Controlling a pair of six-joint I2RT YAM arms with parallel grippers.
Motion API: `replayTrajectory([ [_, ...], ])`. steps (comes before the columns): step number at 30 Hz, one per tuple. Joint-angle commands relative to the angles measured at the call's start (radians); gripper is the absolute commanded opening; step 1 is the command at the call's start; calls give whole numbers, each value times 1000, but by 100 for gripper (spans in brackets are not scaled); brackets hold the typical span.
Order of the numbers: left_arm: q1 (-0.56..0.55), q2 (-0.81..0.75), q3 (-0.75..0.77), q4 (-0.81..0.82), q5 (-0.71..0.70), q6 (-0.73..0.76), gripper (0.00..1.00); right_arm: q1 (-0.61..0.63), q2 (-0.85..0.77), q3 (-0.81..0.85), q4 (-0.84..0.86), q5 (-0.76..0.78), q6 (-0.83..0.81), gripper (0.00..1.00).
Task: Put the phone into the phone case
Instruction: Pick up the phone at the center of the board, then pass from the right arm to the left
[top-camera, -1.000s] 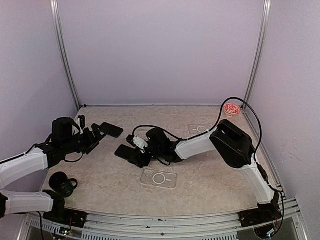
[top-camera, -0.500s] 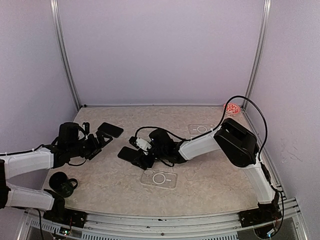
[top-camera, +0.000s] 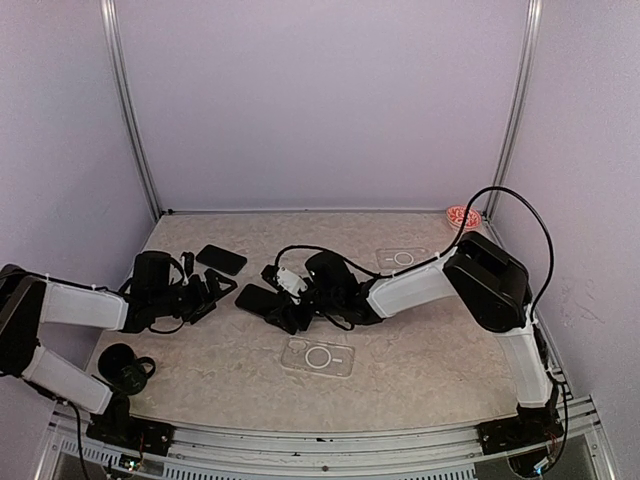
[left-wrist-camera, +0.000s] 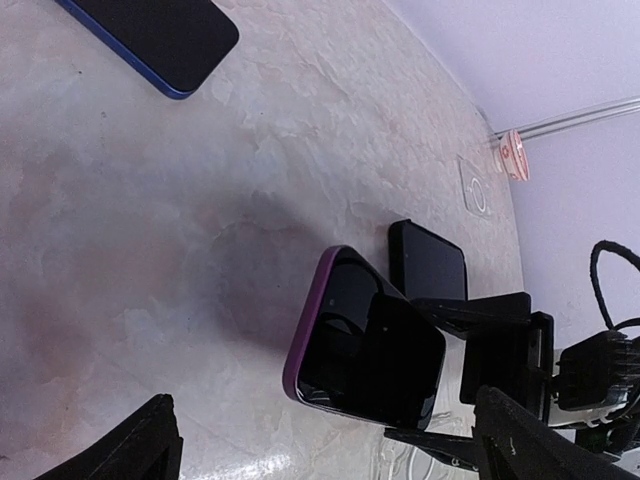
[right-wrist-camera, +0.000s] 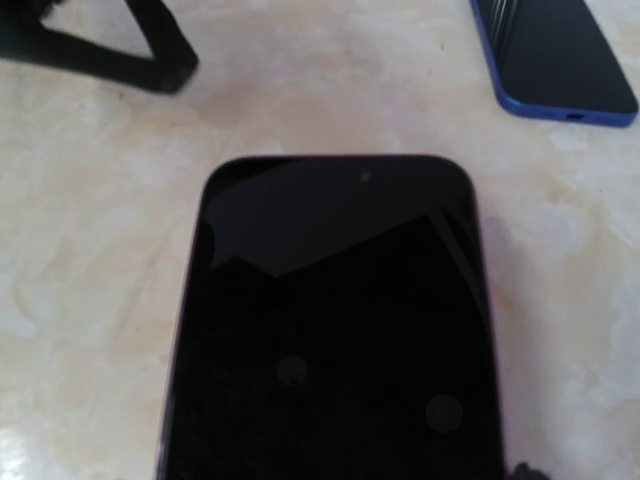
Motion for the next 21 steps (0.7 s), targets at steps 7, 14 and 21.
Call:
replayTrajectory([
  [7,-3,70,-32,242,163,-26,96,-6,-169,-130,140,-49,-17,62],
  [14,-25,108,-28,340,242,-62,93,-5,-216,-200,184,-72,-16,62],
  [21,-56,183,4,389,300,-93,90,6,-243,-241,218,-91,-15,62],
])
